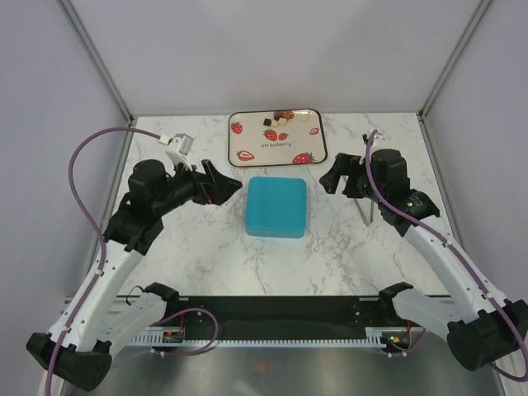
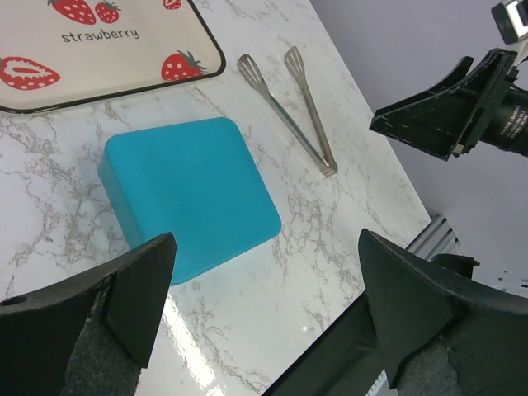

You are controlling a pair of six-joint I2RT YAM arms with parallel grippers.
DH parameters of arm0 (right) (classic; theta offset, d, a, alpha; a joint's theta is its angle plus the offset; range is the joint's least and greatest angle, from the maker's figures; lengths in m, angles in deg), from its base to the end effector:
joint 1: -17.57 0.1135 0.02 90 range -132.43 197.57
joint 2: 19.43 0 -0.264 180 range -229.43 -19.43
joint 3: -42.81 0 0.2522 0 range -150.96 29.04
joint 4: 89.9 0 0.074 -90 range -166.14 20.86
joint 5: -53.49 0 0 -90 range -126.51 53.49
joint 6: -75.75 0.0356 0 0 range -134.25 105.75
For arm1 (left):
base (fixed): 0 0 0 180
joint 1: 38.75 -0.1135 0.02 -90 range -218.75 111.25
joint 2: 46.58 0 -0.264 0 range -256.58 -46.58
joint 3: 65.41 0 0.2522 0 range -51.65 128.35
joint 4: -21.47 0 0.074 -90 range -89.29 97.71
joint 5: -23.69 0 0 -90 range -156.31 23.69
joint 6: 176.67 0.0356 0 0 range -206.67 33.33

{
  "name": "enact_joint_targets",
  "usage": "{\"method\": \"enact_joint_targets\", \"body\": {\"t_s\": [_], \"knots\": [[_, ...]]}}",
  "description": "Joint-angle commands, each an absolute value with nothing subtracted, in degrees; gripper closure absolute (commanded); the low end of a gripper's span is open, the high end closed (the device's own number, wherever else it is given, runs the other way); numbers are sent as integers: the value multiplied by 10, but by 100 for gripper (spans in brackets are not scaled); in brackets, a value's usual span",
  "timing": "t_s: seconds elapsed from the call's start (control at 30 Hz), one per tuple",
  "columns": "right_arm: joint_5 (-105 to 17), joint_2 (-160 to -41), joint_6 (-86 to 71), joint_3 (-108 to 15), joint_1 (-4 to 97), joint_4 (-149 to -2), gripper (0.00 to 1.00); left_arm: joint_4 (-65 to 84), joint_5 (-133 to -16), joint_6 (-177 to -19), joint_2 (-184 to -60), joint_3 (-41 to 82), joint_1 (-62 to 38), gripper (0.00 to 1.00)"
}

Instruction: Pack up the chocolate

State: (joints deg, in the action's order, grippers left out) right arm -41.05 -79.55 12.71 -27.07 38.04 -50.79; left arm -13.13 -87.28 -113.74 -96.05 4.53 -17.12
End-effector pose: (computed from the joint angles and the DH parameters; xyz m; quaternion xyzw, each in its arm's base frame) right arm 0.2168 0.0839 0.3315 0.0289 0.8622 0.2342 0.4482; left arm 0.1707 -0.0814 0.3762 0.0749 0.7800 -0.3800 0.4916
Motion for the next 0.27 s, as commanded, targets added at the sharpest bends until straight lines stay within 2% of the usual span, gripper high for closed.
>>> {"method": "enact_joint_targets", "body": {"t_s": [0.0,0.23], "knots": [[-391,-770,105,-272,381,-513,2,-107,-859,-1105,-954,40,-170,0],[-378,-759,99,-268,381,-513,2,-108,-862,-1105,-957,45,-170,0]]}}
